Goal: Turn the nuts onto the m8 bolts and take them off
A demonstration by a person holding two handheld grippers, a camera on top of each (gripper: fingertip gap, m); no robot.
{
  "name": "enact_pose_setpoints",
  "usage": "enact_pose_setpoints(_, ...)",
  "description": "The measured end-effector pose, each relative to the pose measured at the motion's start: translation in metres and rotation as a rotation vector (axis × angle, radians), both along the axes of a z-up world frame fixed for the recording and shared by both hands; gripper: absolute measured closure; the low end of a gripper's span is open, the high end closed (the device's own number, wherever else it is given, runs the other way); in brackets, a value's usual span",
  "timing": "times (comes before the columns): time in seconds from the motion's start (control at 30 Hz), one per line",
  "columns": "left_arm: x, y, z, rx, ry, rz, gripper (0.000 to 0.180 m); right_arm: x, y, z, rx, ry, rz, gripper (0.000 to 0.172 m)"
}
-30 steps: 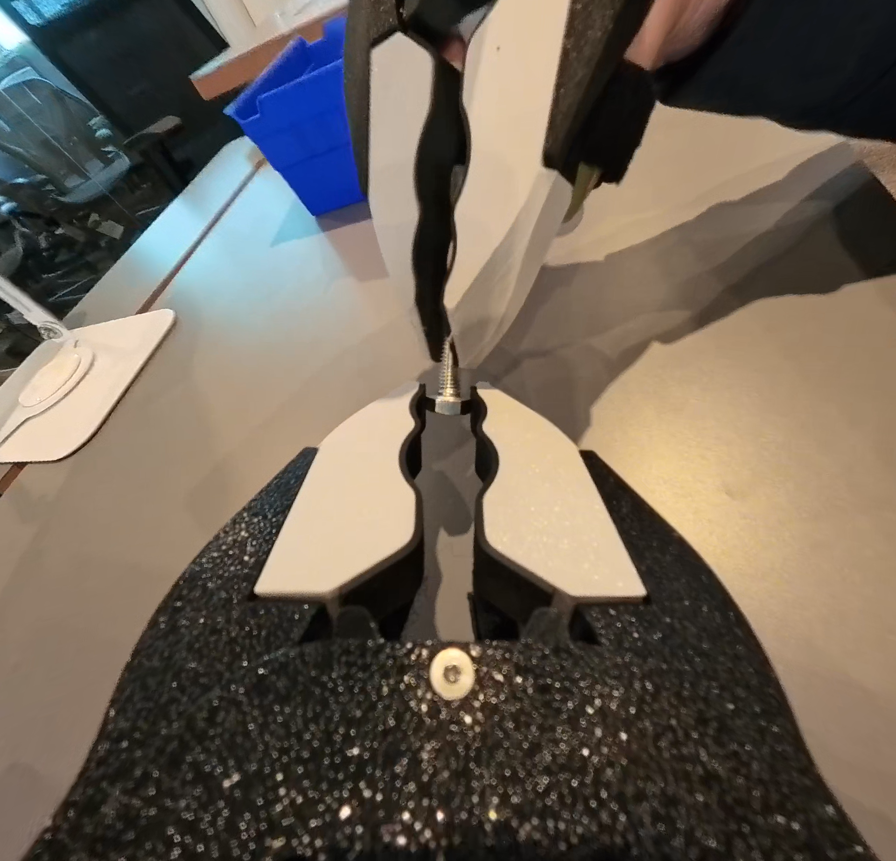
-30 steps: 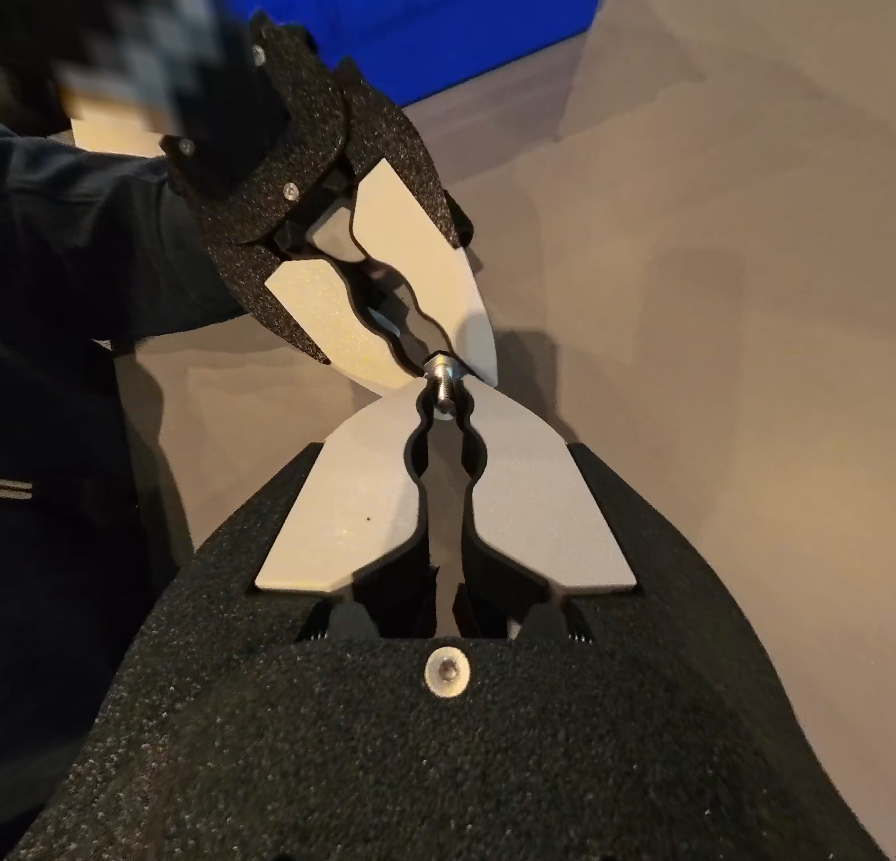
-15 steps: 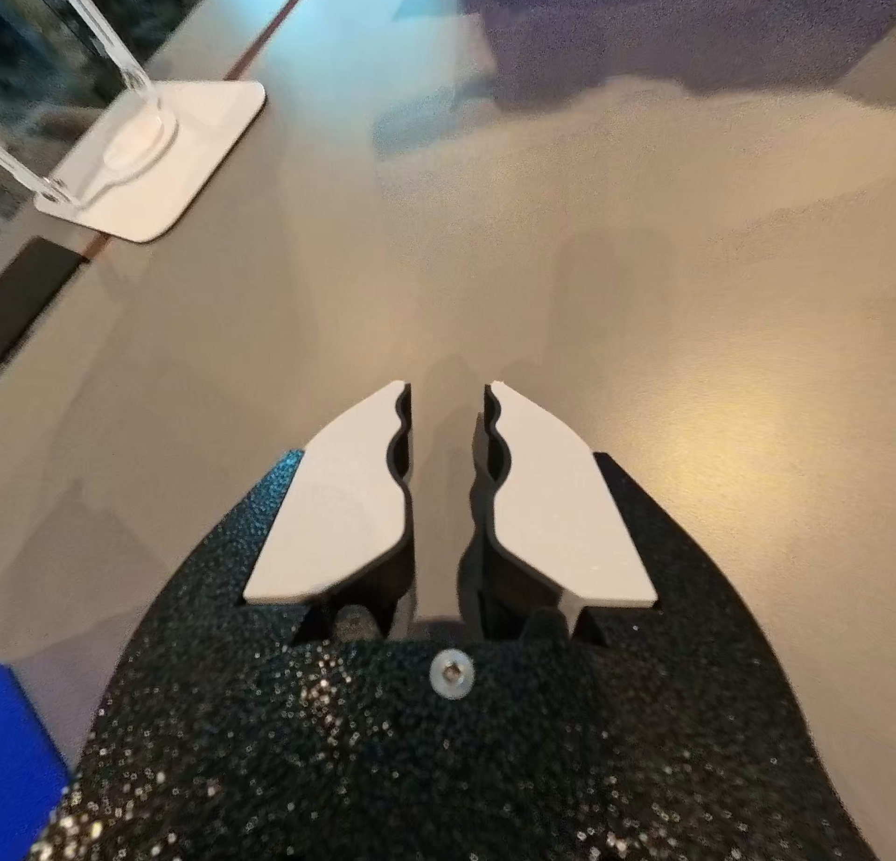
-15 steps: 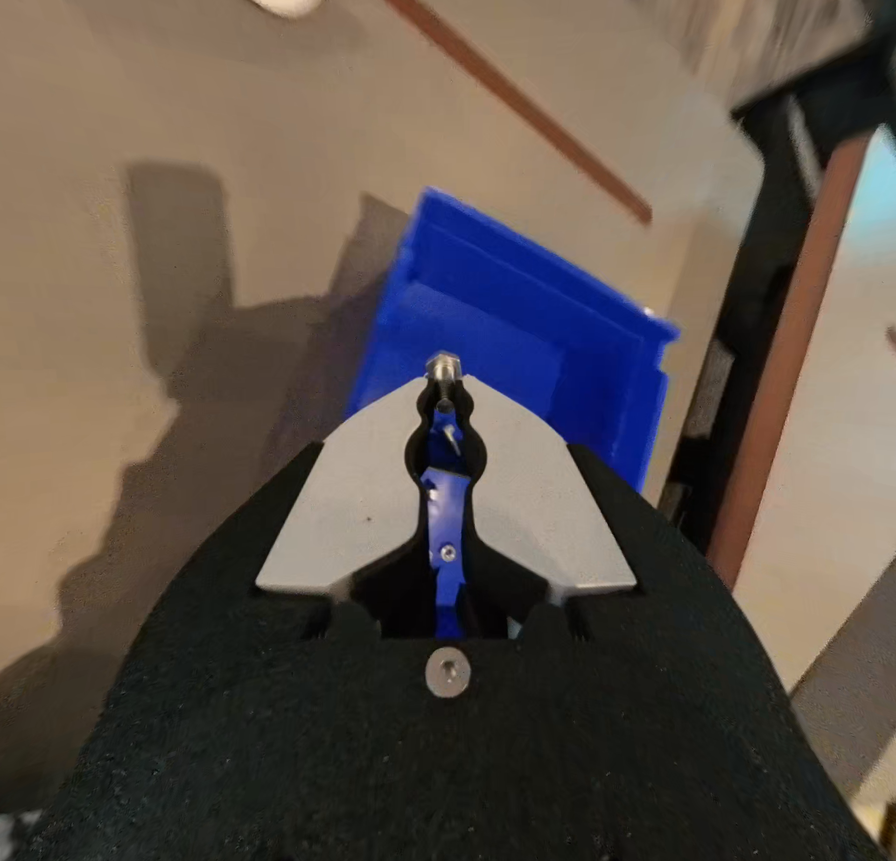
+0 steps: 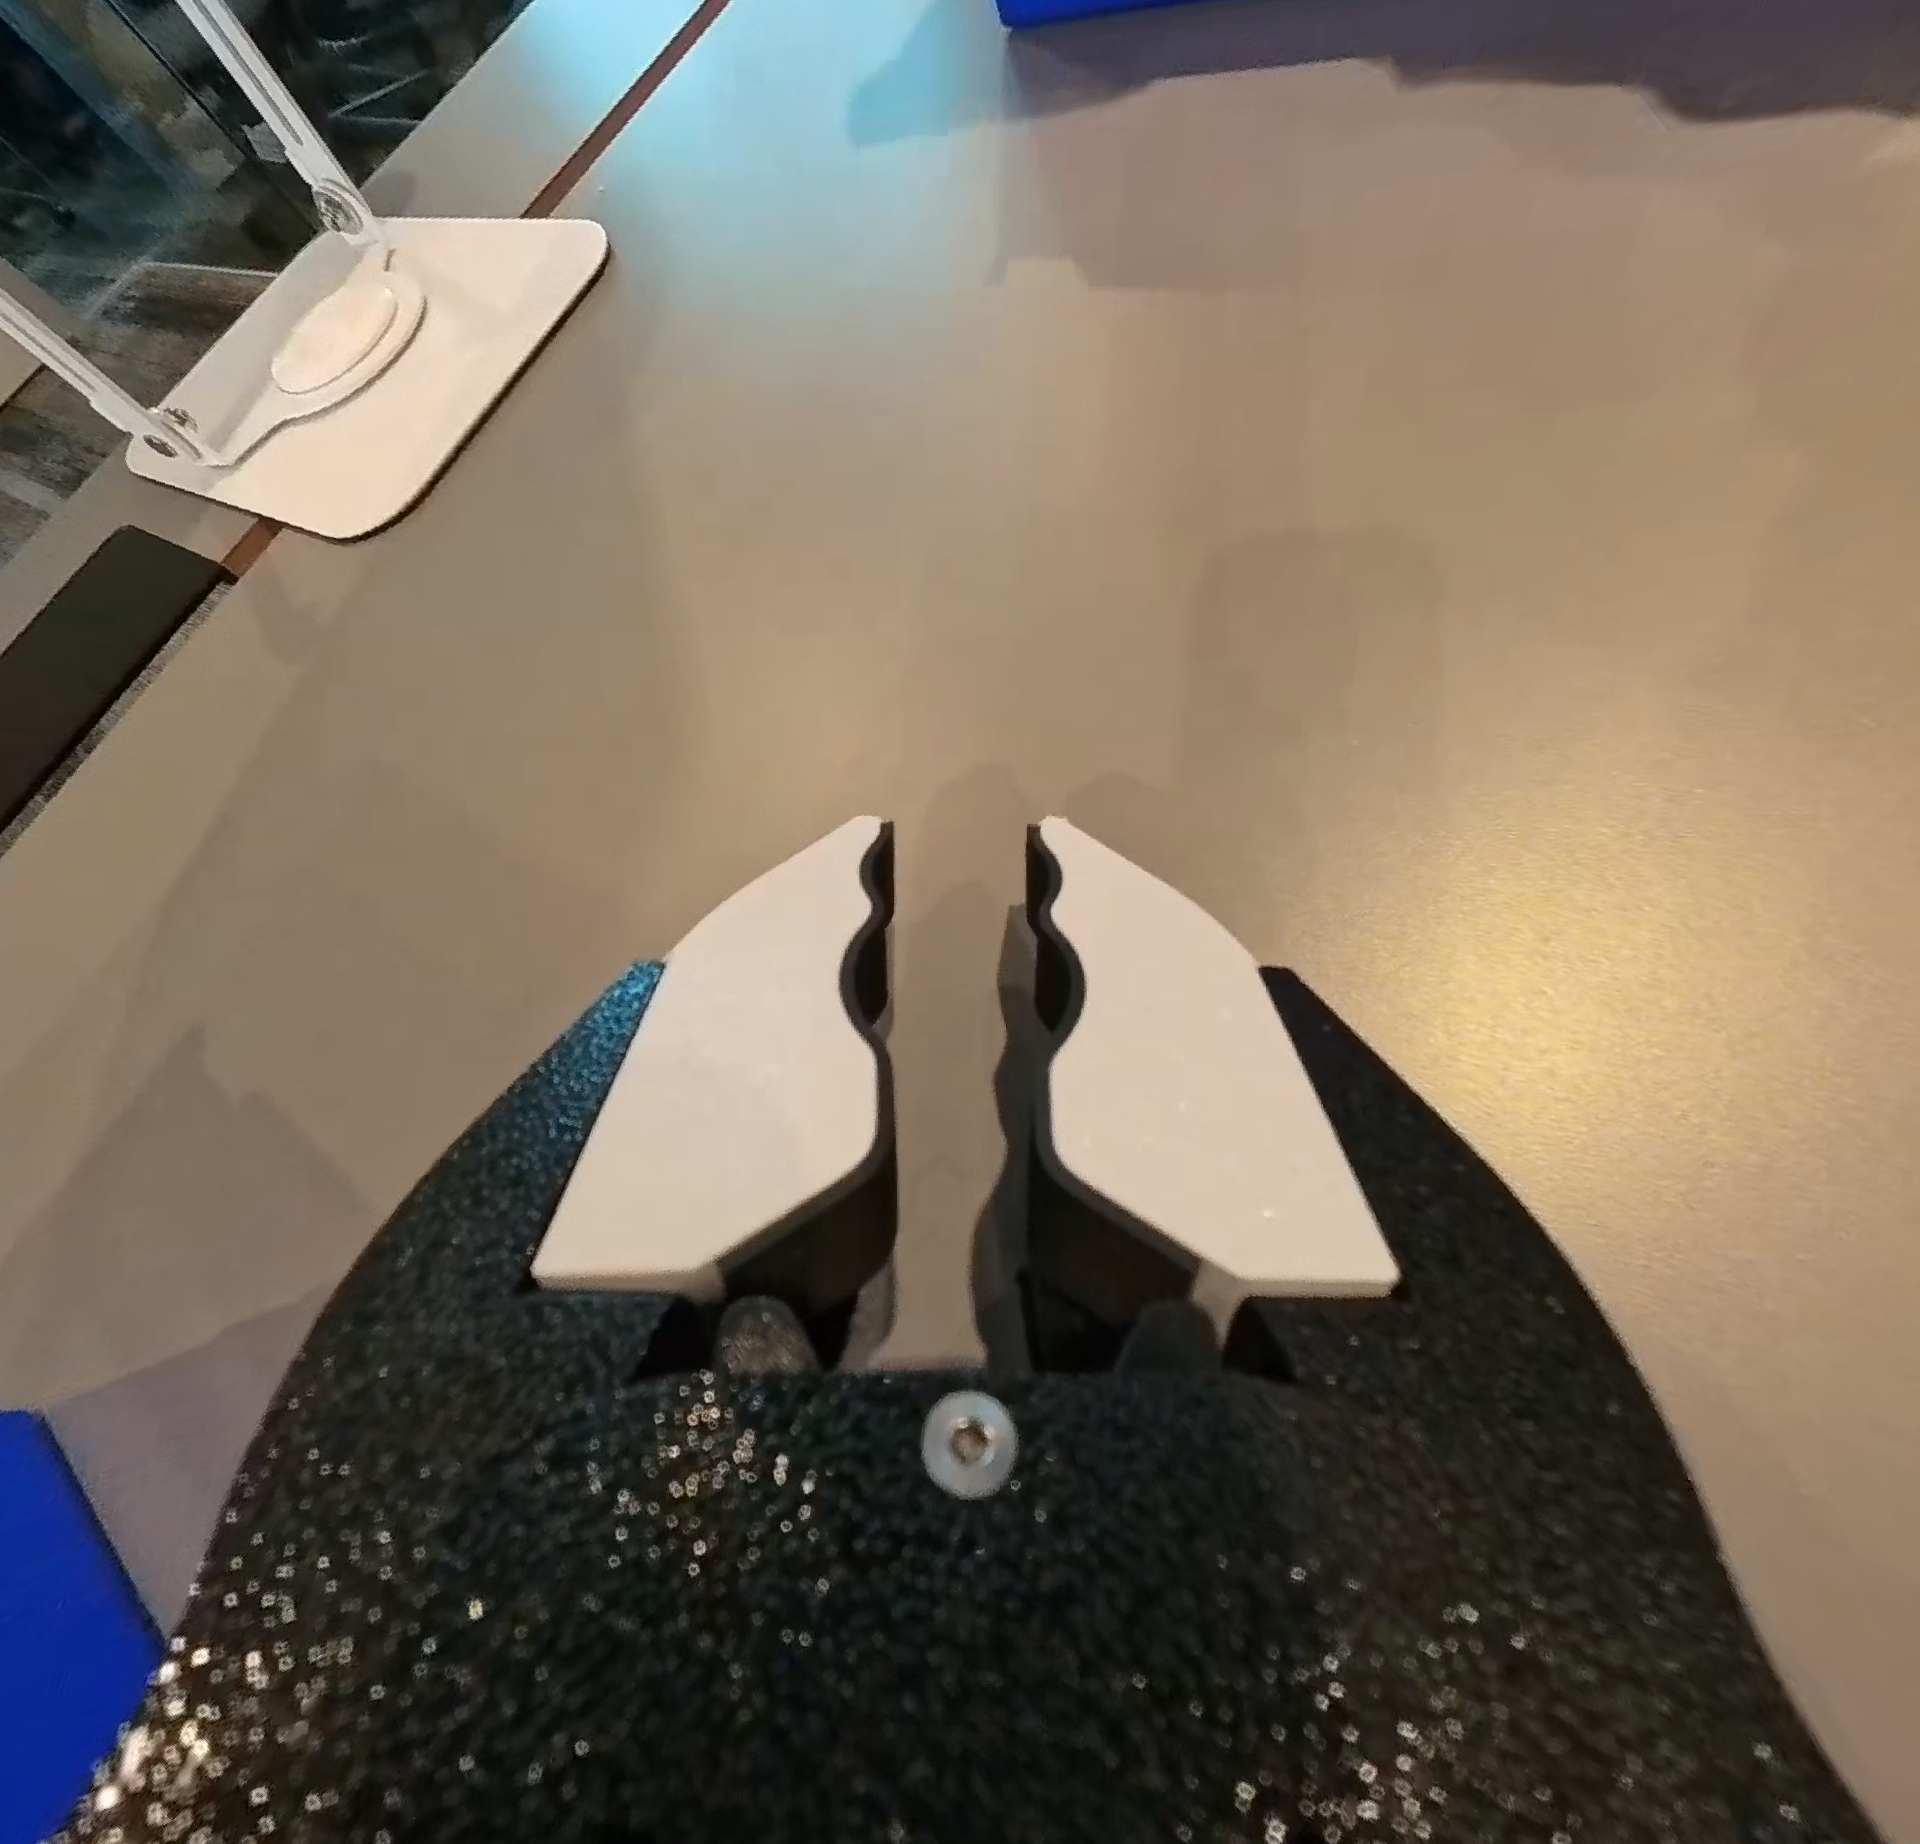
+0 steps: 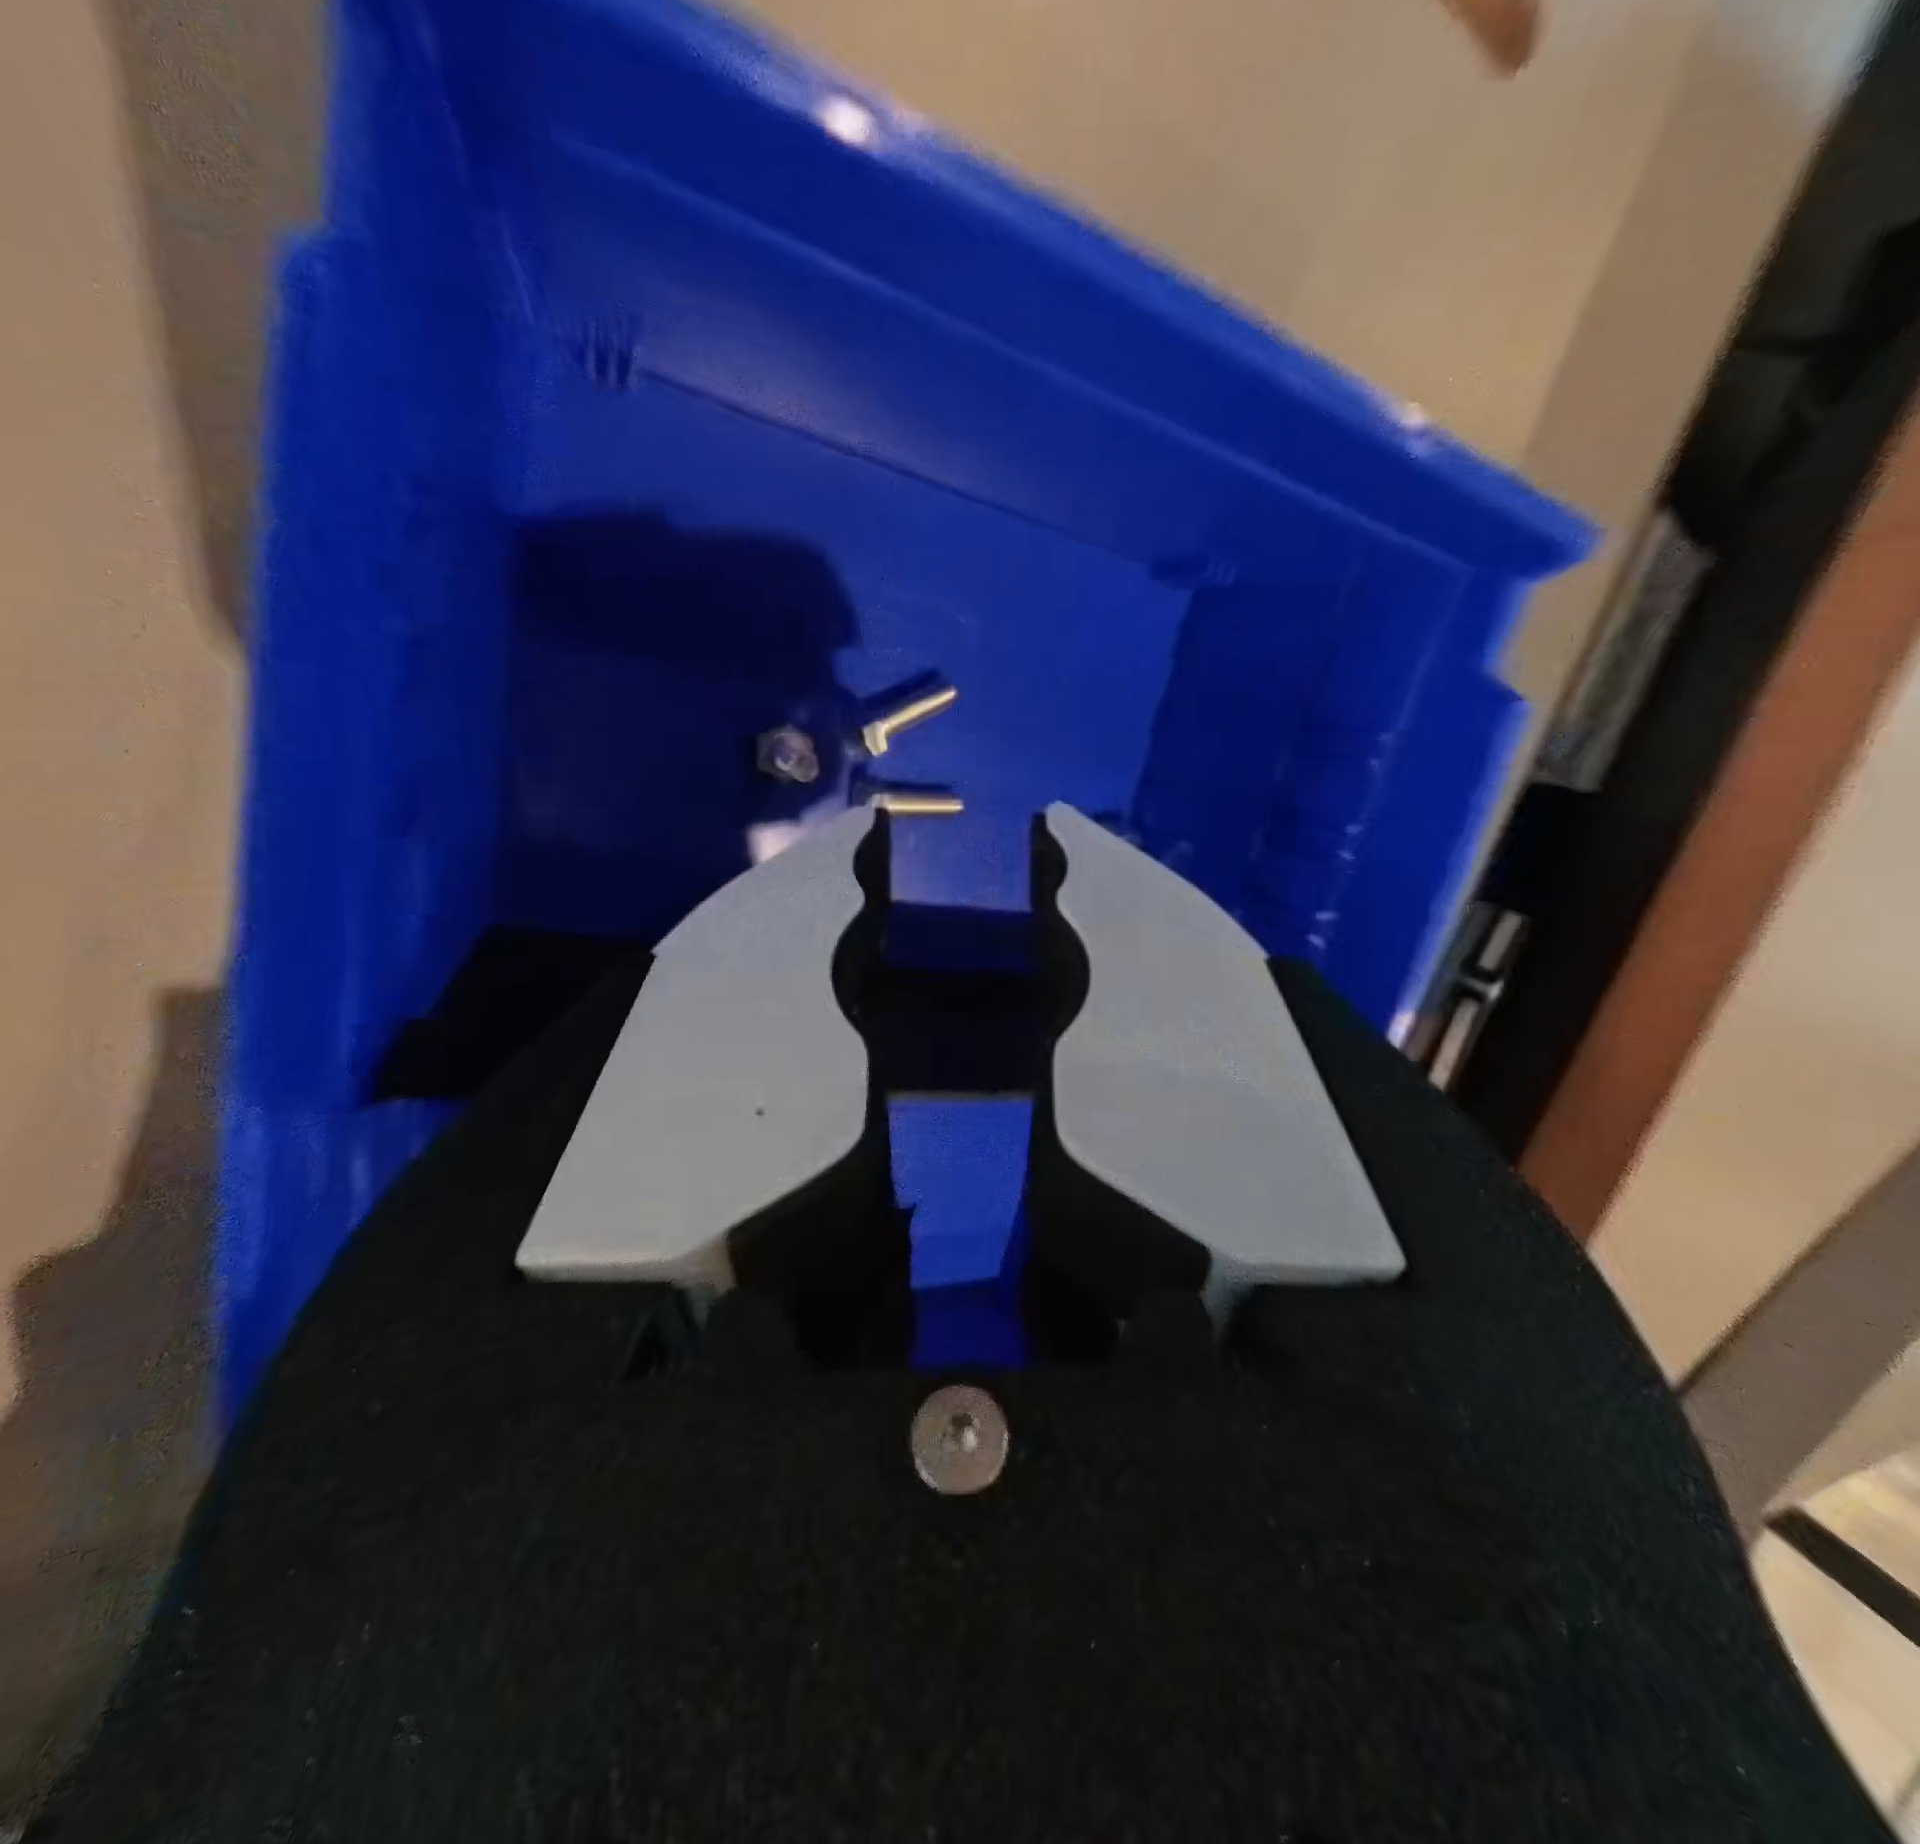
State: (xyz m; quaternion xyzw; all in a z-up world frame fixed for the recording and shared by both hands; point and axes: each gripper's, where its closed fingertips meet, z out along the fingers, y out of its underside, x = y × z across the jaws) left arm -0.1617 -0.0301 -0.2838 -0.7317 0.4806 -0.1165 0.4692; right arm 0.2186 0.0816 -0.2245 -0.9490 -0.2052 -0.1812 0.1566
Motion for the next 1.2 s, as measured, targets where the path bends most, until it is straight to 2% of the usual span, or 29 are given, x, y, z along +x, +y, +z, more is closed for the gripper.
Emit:
enact_pose_setpoints(0.13,-0.001,0.002,-0.001,0.001,-0.001,0.007,0.158,-0.045,-0.005,0.064,0.292,0.048,0.085,0.145)
enact_pose_setpoints(0.23,-0.002,0.003,-0.002,-0.001,-0.009,0.013,0.158,-0.122,-0.021,0.089,0.463,0.254,0.279,0.146)
enact_pose_setpoints(0.37,-0.002,0.003,0.004,0.027,-0.027,0.017,0.160,-0.221,-0.048,0.088,0.711,0.477,0.569,0.144)
enact_pose_setpoints(0.47,-0.003,0.003,0.007,0.047,-0.031,0.020,0.160,-0.269,-0.065,0.070,0.978,0.547,0.690,0.144)
enact_pose_setpoints(0.53,-0.002,0.003,0.011,0.070,-0.035,0.018,0.160,-0.288,-0.075,0.054,1.111,0.526,0.721,0.147)
enact_pose_setpoints(0.6,0.000,0.002,0.016,0.111,-0.035,0.011,0.158,-0.301,-0.080,0.037,1.145,0.501,0.741,0.150)
enact_pose_setpoints(0.73,-0.014,0.012,0.049,0.282,0.022,0.131,0.147,-0.306,-0.080,0.037,1.158,0.438,0.778,0.148)
enact_pose_setpoints(0.87,-0.052,0.014,0.094,0.310,0.027,0.326,0.130,-0.296,-0.078,0.038,1.134,0.580,0.689,0.143)
enact_pose_setpoints(0.9,-0.063,0.014,0.103,0.297,0.034,0.362,0.122,-0.292,-0.078,0.041,1.149,0.602,0.675,0.142)
enact_pose_setpoints(1.0,-0.106,0.022,0.120,0.225,0.069,0.532,0.073,-0.286,-0.078,0.045,1.153,0.656,0.646,0.141)
enact_pose_setpoints(1.03,-0.120,0.024,0.121,0.177,0.072,0.596,0.062,-0.284,-0.078,0.046,1.149,0.670,0.636,0.140)
enact_pose_setpoints(1.13,-0.154,0.021,0.115,0.032,0.093,0.718,0.053,-0.282,-0.079,0.048,1.147,0.702,0.625,0.139)
enact_pose_setpoints(1.2,-0.169,0.016,0.105,-0.084,0.099,0.774,0.064,-0.283,-0.080,0.050,1.146,0.714,0.627,0.139)
